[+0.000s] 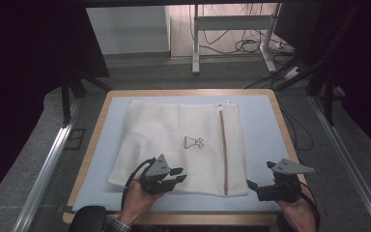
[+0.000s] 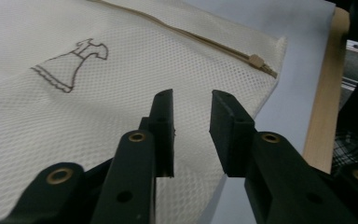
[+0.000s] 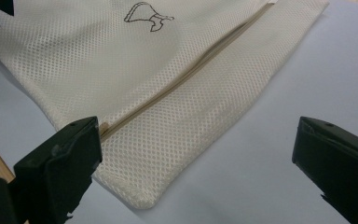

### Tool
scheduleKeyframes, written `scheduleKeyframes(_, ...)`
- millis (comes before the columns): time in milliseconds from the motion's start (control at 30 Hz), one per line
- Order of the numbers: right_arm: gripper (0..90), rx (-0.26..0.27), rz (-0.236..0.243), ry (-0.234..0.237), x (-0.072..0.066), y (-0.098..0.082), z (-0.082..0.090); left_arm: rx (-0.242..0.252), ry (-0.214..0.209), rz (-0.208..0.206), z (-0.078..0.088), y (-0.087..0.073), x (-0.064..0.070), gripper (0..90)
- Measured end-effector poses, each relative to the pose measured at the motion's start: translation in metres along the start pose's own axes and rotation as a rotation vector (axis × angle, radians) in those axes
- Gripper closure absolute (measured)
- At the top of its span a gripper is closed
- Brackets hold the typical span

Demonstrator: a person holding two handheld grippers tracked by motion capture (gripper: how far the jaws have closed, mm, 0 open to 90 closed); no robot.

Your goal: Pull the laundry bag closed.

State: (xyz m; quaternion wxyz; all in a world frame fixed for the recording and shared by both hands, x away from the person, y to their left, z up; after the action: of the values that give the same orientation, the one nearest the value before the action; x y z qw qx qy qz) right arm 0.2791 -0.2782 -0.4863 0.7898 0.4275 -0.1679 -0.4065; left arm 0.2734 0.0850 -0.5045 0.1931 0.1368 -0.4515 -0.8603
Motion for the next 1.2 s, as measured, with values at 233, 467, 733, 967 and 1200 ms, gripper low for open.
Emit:
scheduleKeyframes(233,1.5,-0.010,-0.006,-0.008,0.000,-0.001,-0.002,-0.025,-0.025,-0.045,-0.016,0.004,0.007,87.7)
scheduleKeyframes(467,1.5,-0.023,-0.004,-0.009,-0.001,-0.002,-0.004,-0.034,-0.066,-0.050,-0.032,0.007,0.010,89.6)
scheduleKeyframes(733,1.5,-0.050,-0.008,-0.001,-0.002,-0.003,-0.009,-0.043,-0.099,-0.039,-0.047,0.009,0.014,89.6)
scheduleKeyframes(967,1.5,-0.052,-0.003,0.026,-0.005,-0.002,-0.012,-0.061,-0.114,-0.058,-0.061,0.011,0.023,89.6)
scheduleKeyframes(1200,1.6,-0.087,-0.016,0.039,-0.005,-0.002,-0.015,-0.081,-0.114,-0.069,-0.073,0.009,0.028,89.5)
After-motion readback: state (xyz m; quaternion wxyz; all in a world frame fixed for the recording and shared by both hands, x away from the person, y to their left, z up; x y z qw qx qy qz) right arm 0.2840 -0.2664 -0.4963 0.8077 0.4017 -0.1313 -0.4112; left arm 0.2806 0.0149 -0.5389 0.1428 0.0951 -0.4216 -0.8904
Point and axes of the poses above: each handheld gripper's, and its own axes: z roughly backward along the jaws, y roughly out of its top, x roughly to its right, the point moved 2 cm from there along -z, roughly forward along the jaws, and after that the axes turned 7 degrees about -z, right-handed, at the moved point
